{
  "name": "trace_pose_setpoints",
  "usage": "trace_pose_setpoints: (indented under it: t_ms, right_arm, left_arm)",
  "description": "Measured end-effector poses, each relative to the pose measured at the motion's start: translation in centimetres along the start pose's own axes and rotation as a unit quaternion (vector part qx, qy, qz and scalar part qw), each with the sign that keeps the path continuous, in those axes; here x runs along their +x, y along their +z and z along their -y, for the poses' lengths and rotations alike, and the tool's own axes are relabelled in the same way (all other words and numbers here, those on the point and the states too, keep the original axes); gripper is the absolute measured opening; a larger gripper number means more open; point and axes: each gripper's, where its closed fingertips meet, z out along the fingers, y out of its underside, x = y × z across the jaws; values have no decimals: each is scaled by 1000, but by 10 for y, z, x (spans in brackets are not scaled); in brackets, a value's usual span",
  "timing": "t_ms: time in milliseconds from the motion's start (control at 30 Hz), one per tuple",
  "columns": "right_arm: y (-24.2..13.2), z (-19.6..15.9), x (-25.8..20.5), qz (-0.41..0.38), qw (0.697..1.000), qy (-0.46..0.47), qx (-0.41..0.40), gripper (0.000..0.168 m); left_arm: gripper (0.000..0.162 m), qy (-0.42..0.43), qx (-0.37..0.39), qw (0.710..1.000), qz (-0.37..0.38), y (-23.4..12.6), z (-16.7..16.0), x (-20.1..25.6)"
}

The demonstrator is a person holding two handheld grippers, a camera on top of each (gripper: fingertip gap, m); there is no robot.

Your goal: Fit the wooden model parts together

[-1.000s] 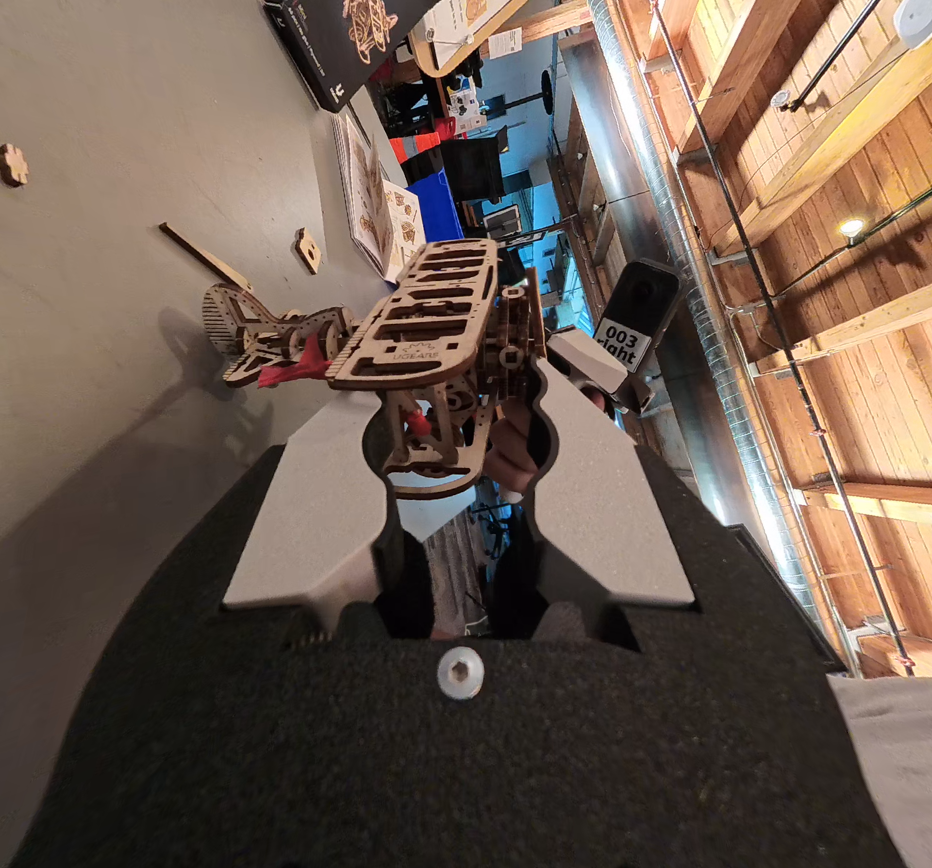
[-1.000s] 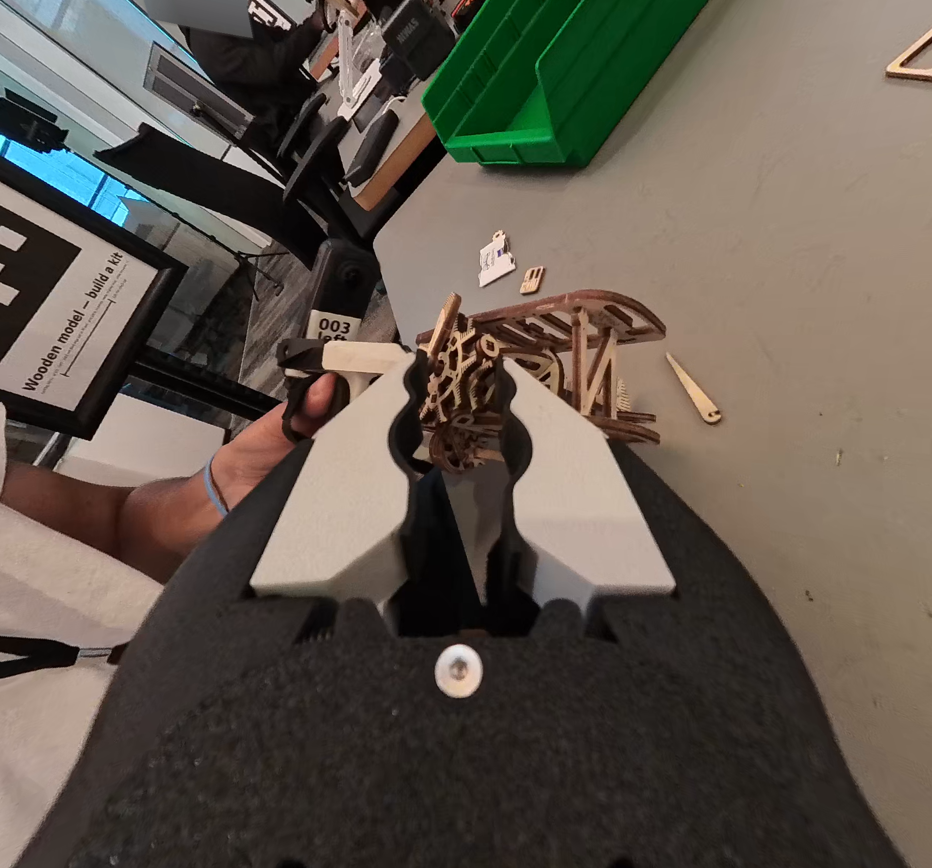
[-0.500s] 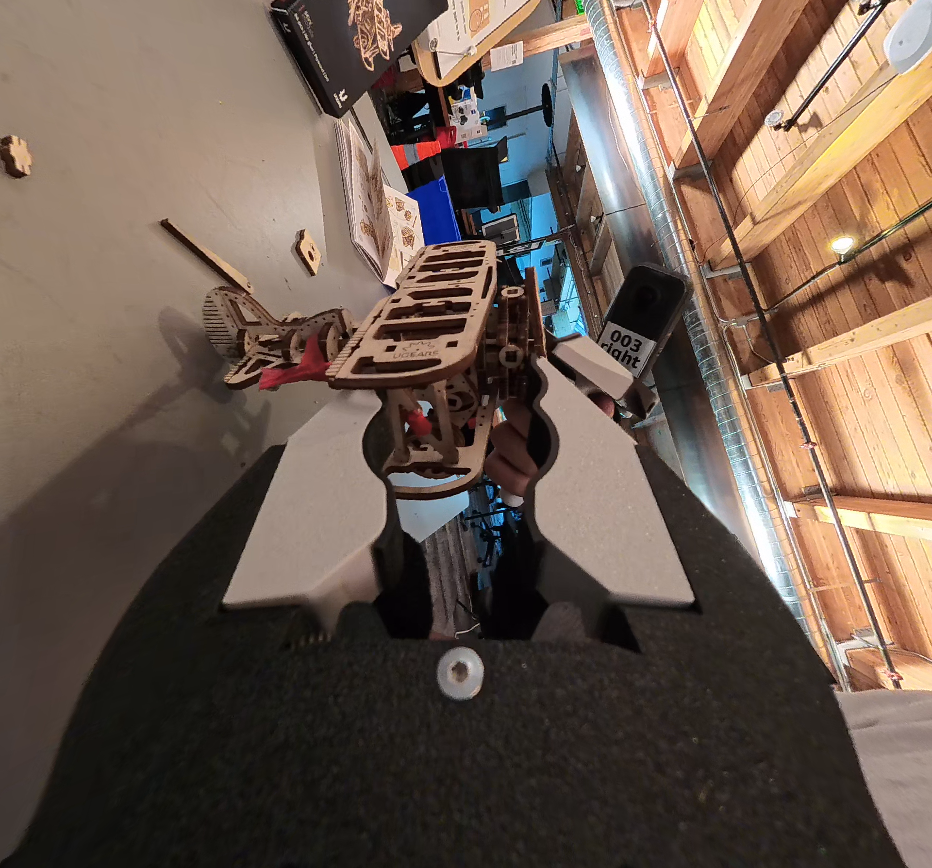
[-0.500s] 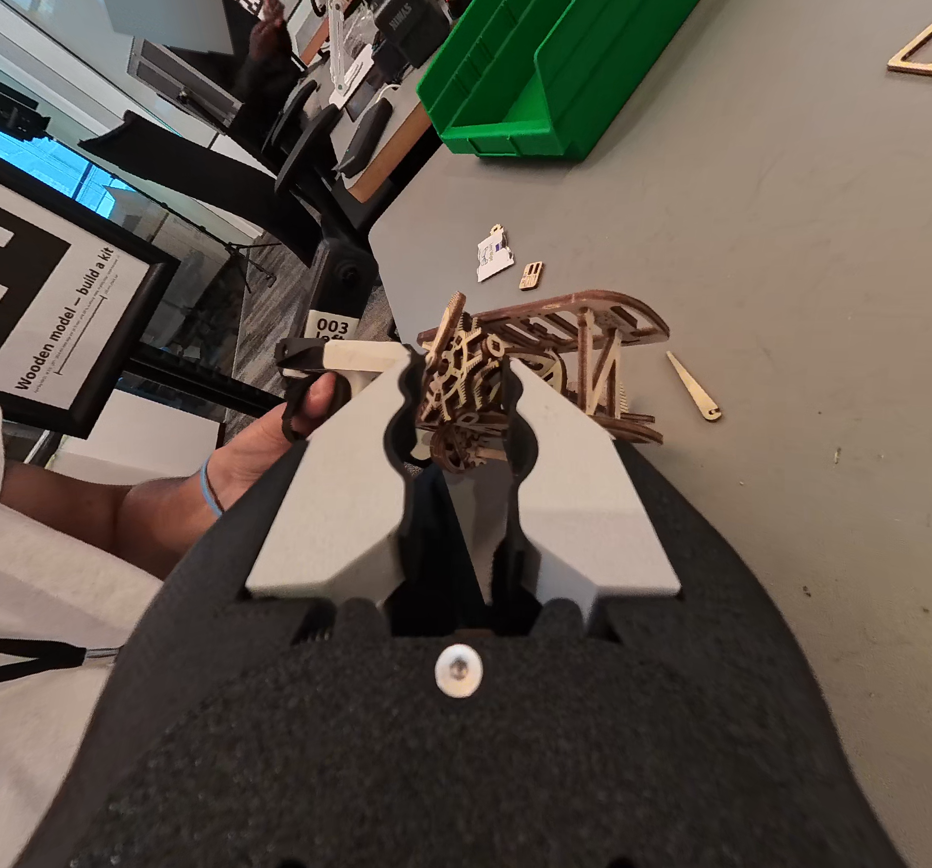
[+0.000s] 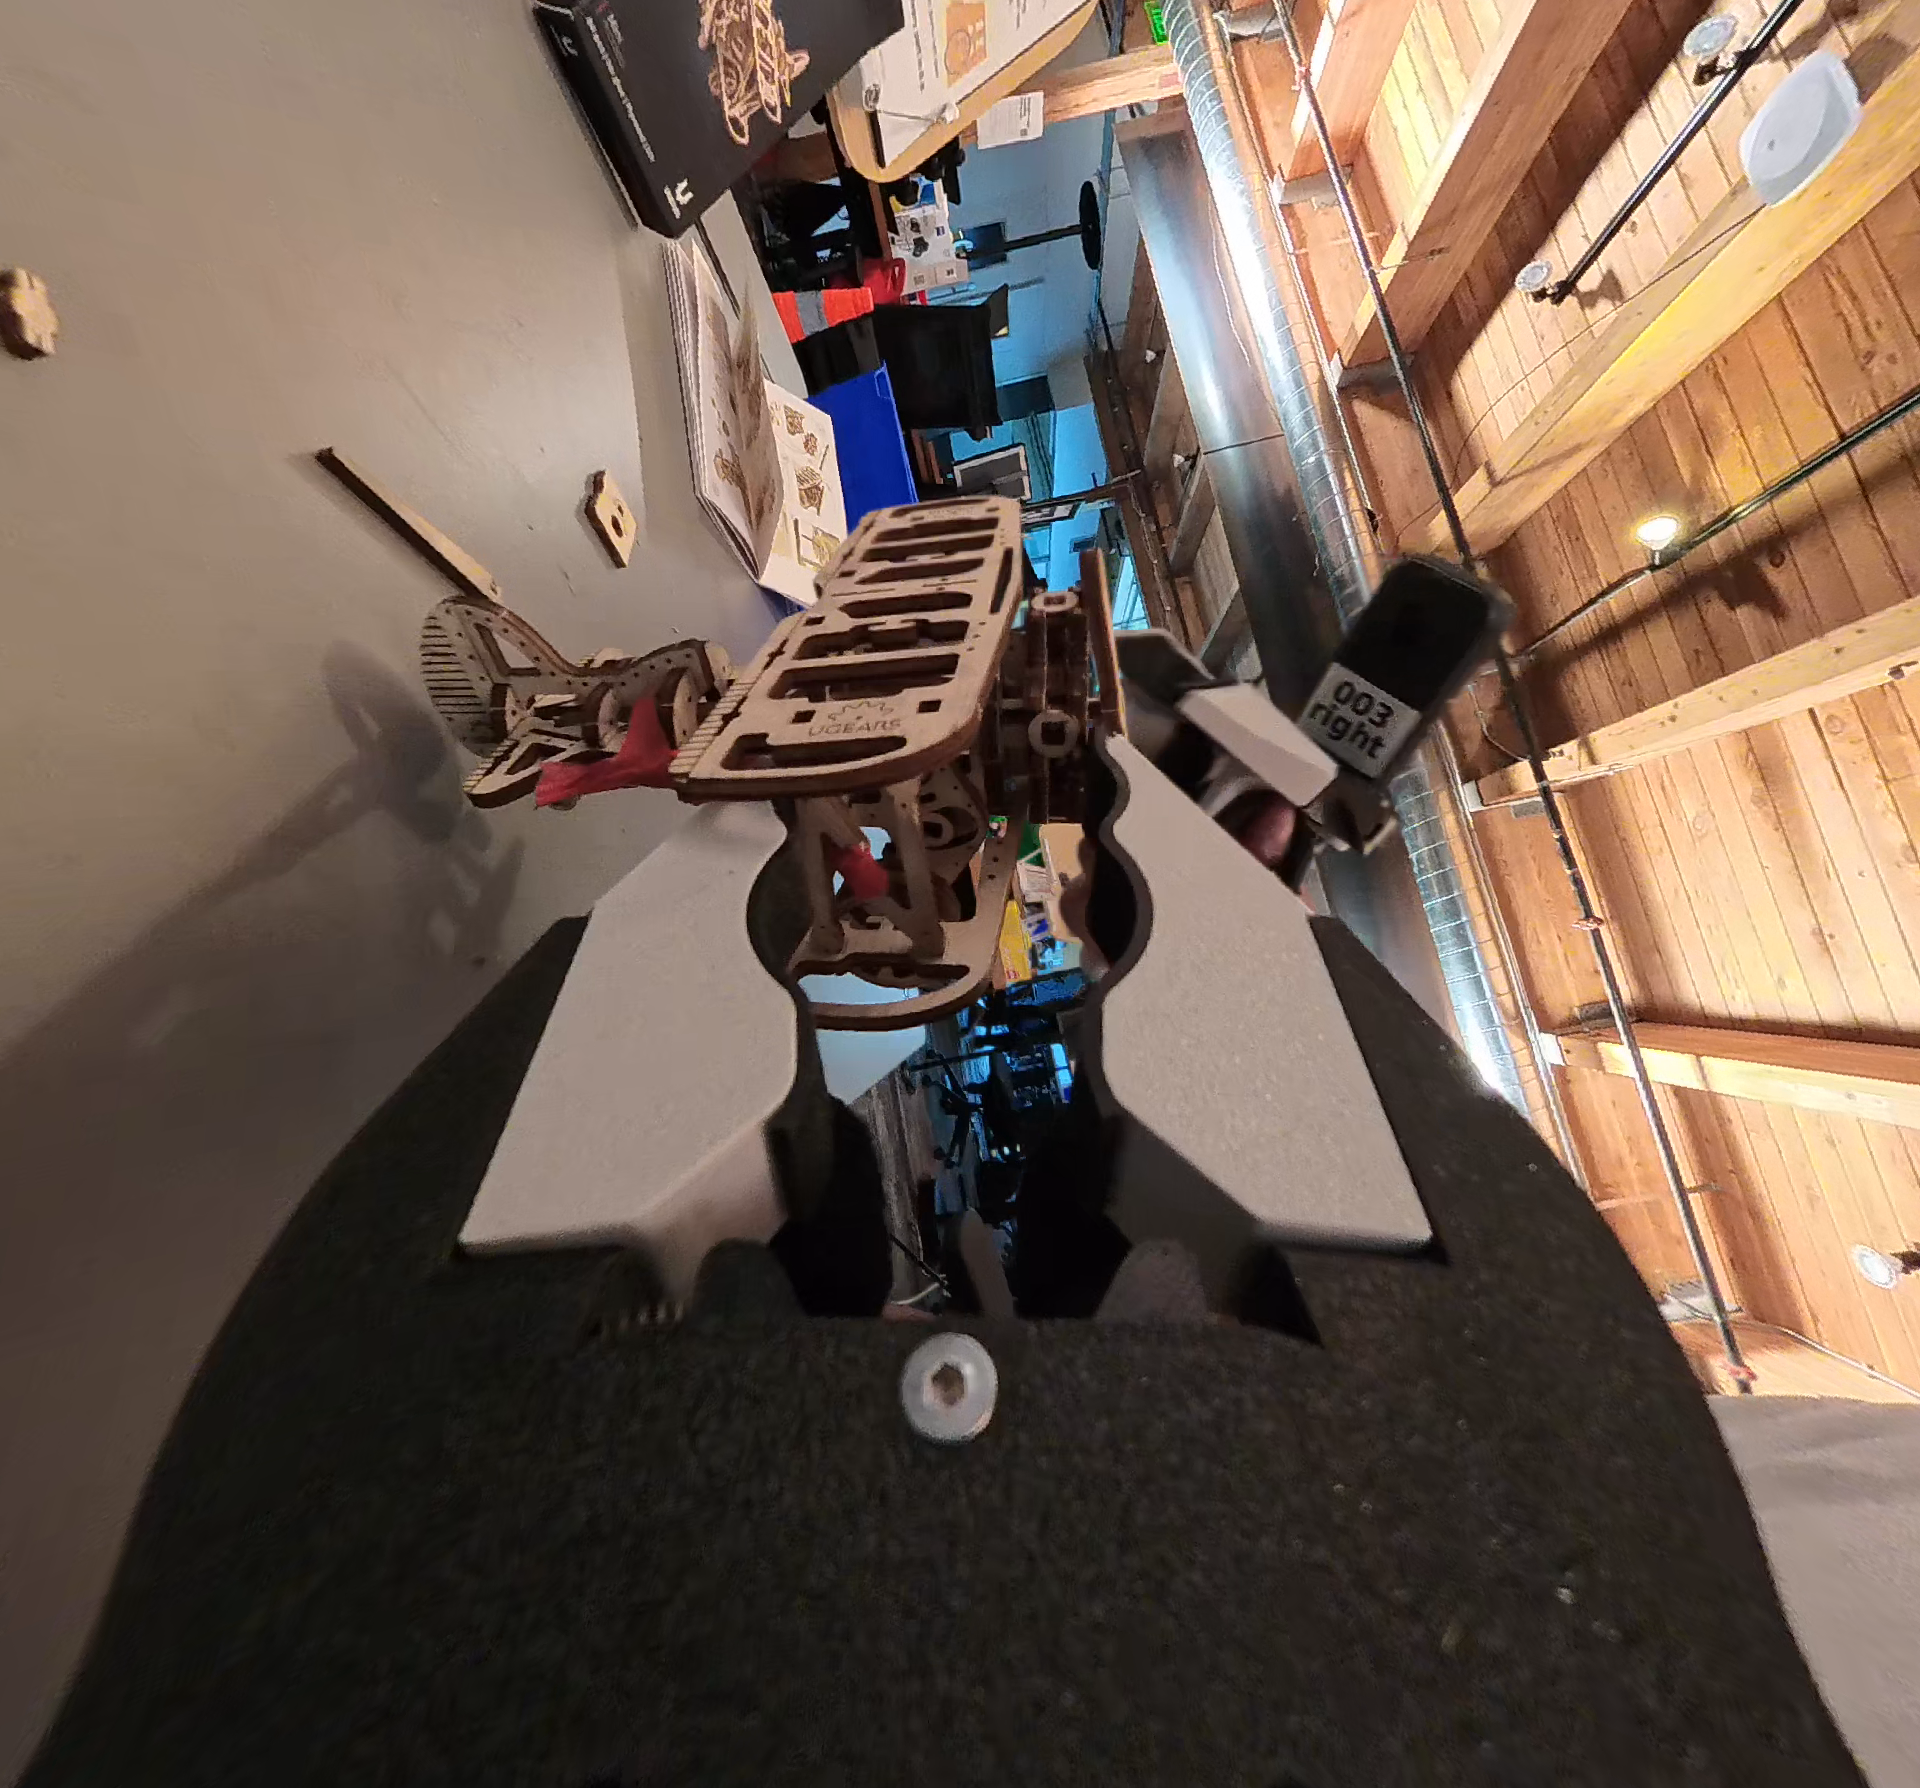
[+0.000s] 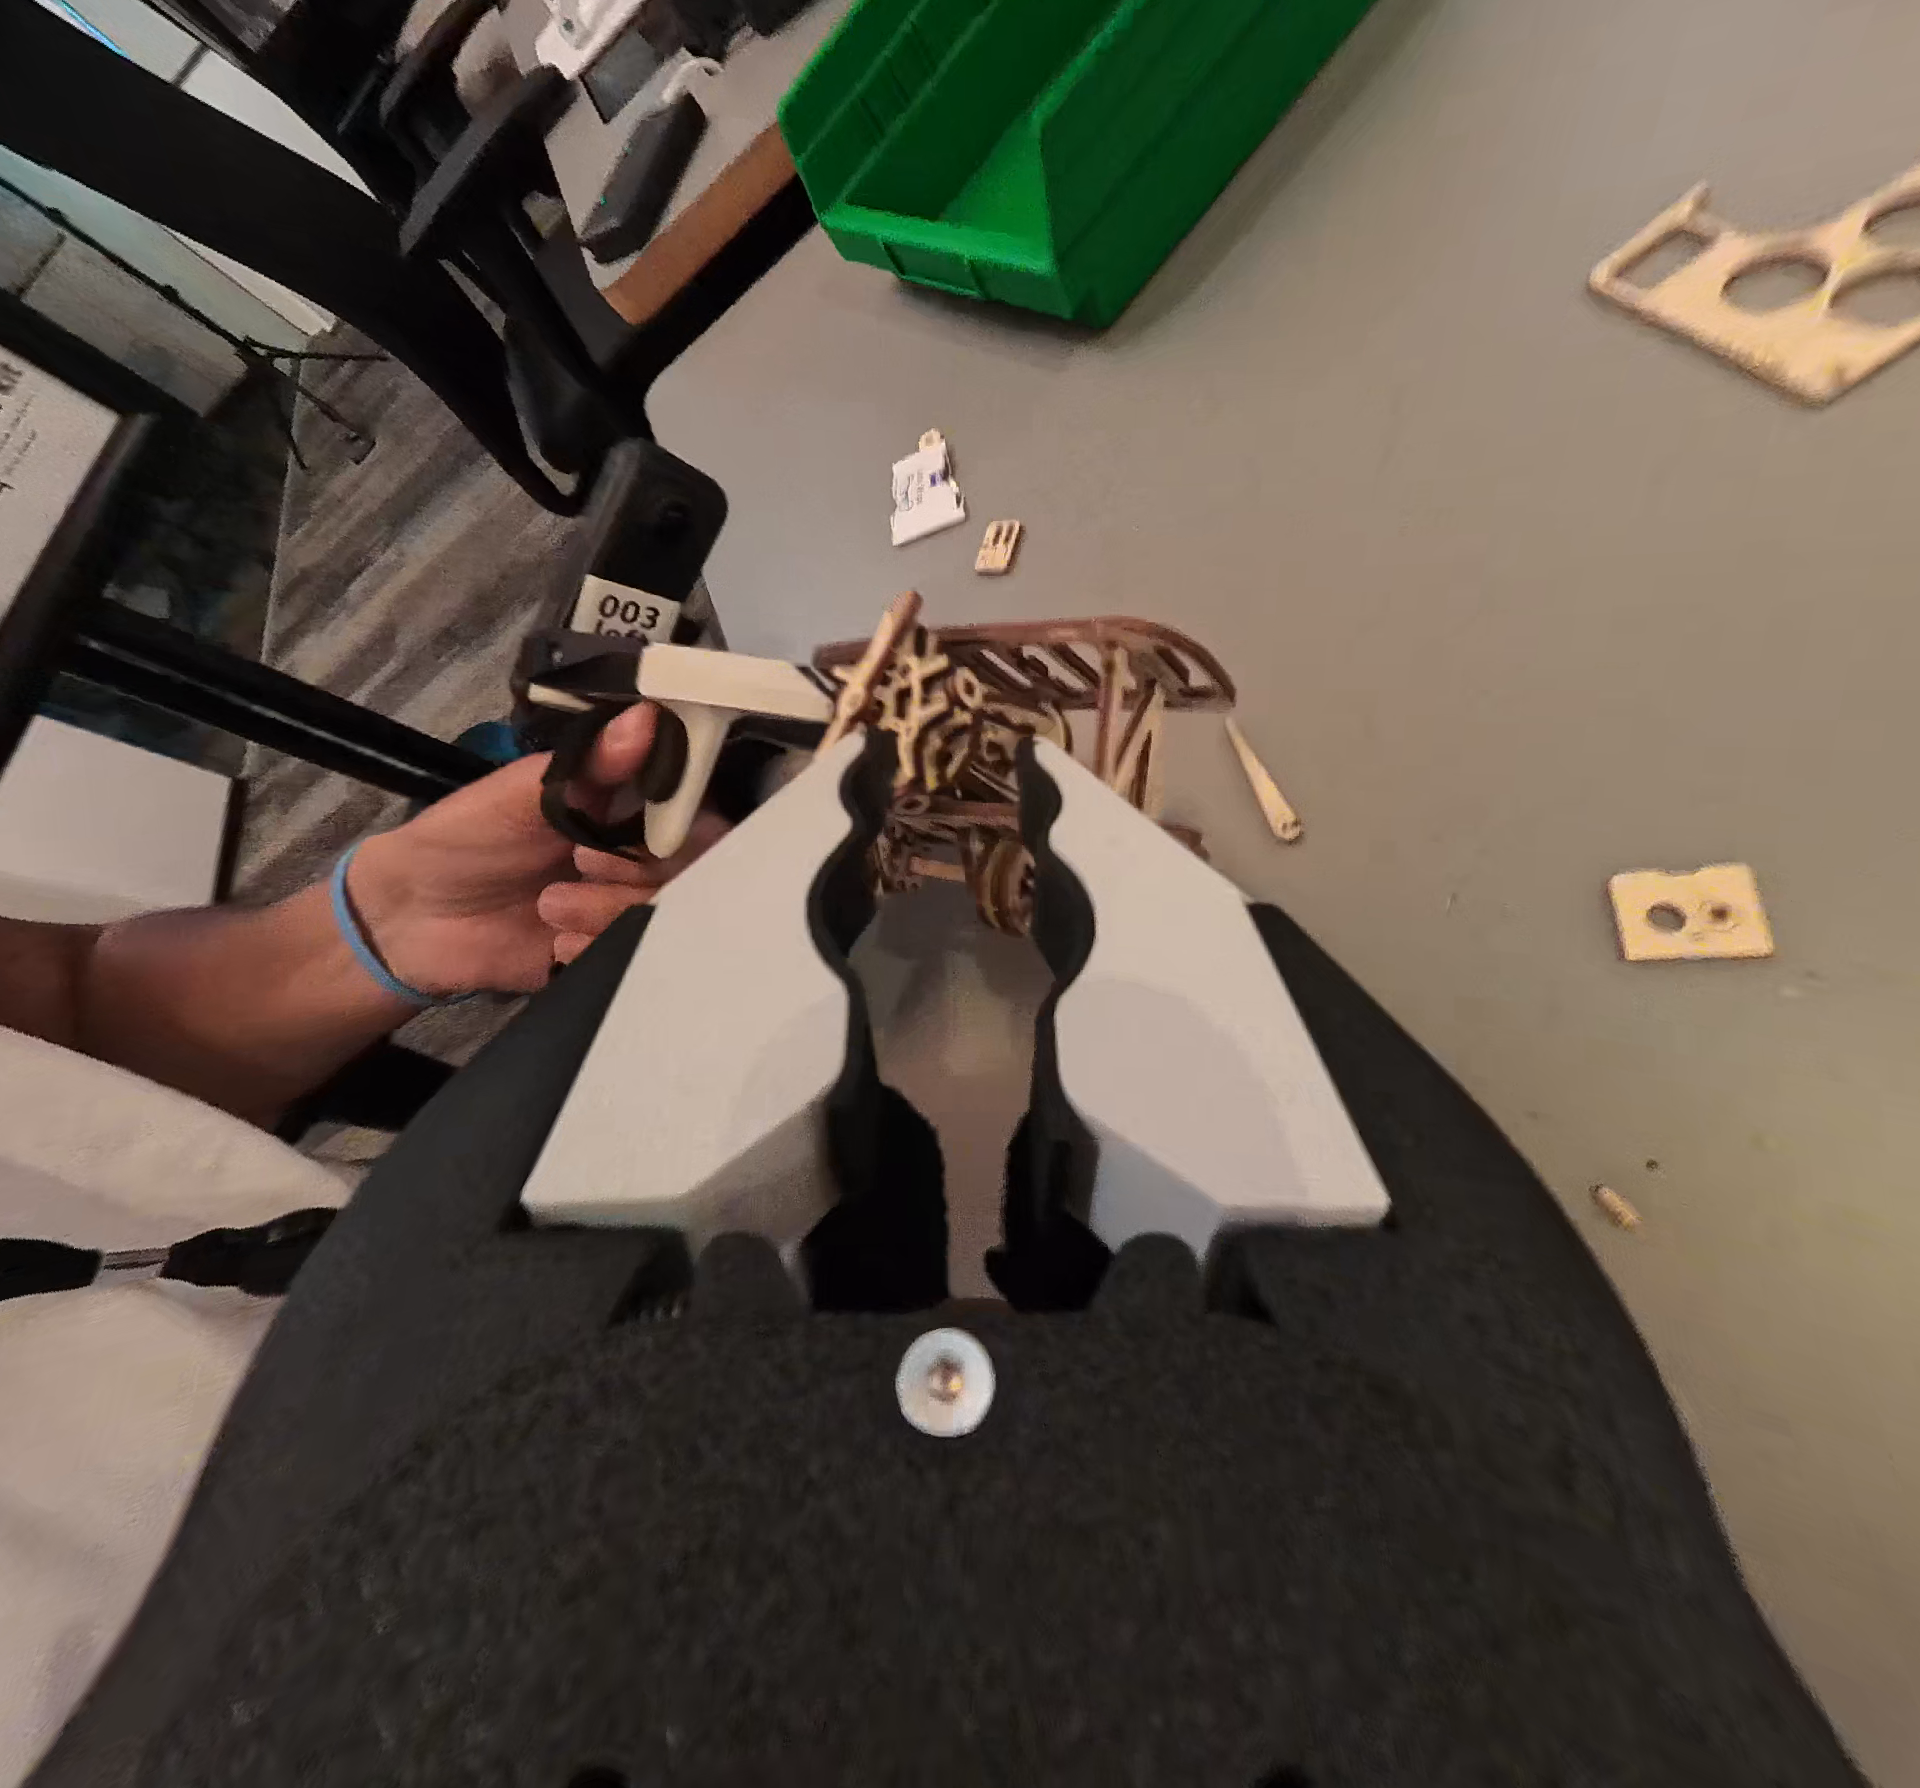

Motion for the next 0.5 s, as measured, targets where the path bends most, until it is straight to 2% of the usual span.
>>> trace_pose_setpoints:
  t_ms: [100,167,233,367,500]
  right_arm:
    - [-2,15,-17,-3,995,-88,43,0]
    - [4,15,-26,-21,987,-152,48,0]
    - [15,5,-30,-31,982,-188,16,0]
    - [21,8,-35,-46,973,-226,27,0]
    - [32,-6,-23,-66,970,-236,-4,0]
  left_arm:
    - [48,3,-2,1000,6,1,-1,-1]
    - [48,4,-2,1000,7,1,-2,-2]
    - [48,9,-3,1000,10,2,-3,-2]
    - [48,12,-3,1000,12,1,-3,-1]
    - [49,9,-5,1000,7,2,-4,0]
